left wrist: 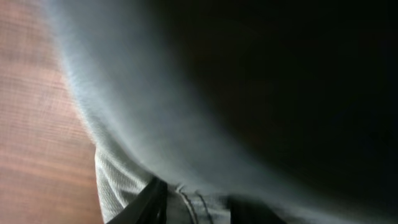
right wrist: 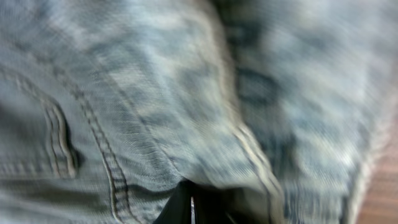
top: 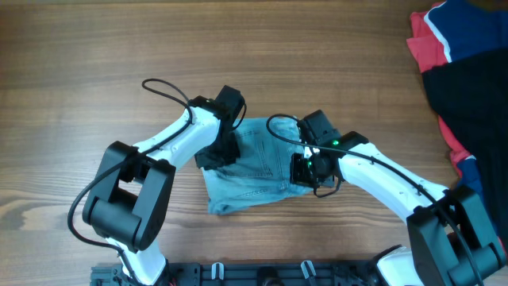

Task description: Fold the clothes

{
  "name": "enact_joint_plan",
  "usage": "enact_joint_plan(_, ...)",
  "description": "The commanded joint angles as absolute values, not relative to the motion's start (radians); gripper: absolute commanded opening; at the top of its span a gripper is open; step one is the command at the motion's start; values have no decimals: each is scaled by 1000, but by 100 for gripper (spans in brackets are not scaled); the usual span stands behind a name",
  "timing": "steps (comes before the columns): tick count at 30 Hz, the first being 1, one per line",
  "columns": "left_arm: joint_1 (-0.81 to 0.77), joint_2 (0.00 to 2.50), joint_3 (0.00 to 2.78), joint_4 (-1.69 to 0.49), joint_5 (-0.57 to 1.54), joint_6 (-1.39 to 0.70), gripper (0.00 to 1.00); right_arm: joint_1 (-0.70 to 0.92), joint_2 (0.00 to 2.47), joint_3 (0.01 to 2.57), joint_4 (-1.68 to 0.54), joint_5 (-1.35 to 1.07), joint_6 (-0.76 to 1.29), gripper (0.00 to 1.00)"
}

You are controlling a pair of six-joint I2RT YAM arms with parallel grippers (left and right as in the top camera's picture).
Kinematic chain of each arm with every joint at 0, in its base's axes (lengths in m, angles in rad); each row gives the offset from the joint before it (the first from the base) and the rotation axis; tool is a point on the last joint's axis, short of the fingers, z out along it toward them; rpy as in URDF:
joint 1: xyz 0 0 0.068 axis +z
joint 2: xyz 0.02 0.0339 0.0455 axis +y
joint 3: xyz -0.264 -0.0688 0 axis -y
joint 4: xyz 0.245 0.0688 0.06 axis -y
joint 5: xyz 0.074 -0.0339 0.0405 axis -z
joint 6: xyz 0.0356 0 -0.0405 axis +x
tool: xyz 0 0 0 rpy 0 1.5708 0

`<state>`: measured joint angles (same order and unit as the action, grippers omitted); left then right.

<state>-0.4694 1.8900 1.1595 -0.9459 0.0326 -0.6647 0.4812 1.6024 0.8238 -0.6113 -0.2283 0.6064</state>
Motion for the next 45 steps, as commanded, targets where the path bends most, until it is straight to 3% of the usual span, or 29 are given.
enact_joint_plan(1,-467,1888,1110,-1004,101,-697,33,406,1672,812,-516,91,617,4)
enact_joint_plan(8,-497,1641,1110,-1021,129,-712,34,342,1658,952,-535,90,492,5)
enact_joint_plan(9,-497,1582,1110,-1007,125,-711,38,342,1652,982,-562,89,469,4)
enact_joint_plan(11,-488,1467,1110,-960,75,-710,65,342,1639,1032,-630,90,470,4)
enact_joint_plan(12,-483,1428,1110,-924,46,-686,73,342,1630,1049,-659,90,470,4)
enact_joint_plan(18,-387,1382,1110,-693,129,-375,86,343,1422,1089,-830,86,471,6)
enact_joint_plan(21,-339,1481,1110,-662,294,-245,92,343,1308,1089,-869,70,471,17)
enact_joint_plan(25,-312,1627,1110,-632,430,-129,93,343,1213,1089,-907,70,471,22)
enact_joint_plan(27,-313,1674,1110,-635,494,-94,89,343,1204,1089,-935,70,471,22)
enact_joint_plan(29,-320,1679,1110,-634,497,-83,83,343,1213,1087,-952,70,472,22)
enact_joint_plan(34,-332,1594,1110,-620,496,-82,83,332,1224,1088,-981,71,564,22)
enact_joint_plan(40,-494,1561,1110,-624,463,-52,83,195,1162,1099,-1016,79,684,22)
enact_joint_plan(45,-669,1606,1110,-620,407,-52,83,-19,1050,1114,-1061,49,614,23)
